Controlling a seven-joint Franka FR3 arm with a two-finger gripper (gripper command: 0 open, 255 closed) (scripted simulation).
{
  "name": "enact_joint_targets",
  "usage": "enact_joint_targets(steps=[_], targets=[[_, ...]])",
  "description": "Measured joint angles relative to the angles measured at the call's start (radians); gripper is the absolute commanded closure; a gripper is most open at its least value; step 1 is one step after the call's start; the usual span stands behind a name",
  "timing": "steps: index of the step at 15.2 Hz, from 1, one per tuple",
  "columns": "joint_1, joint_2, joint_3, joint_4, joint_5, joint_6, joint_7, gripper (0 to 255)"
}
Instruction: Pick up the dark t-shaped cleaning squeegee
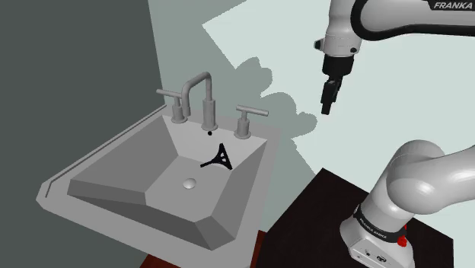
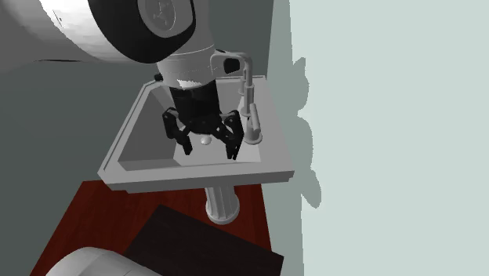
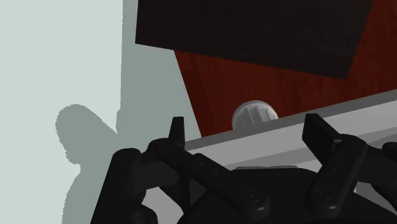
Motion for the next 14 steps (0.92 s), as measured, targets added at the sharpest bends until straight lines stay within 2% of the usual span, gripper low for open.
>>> enact_joint_targets(steps=[3, 11, 14], targets=[[0.006, 0.036, 0.004, -0.003, -0.01, 0.038, -0.009, 0], [0.039, 0.287, 0.044, -0.008, -0.076, 0.292, -0.041, 0], [0.045, 0.398, 0.059, 0.027, -0.11, 0.367, -0.052, 0]])
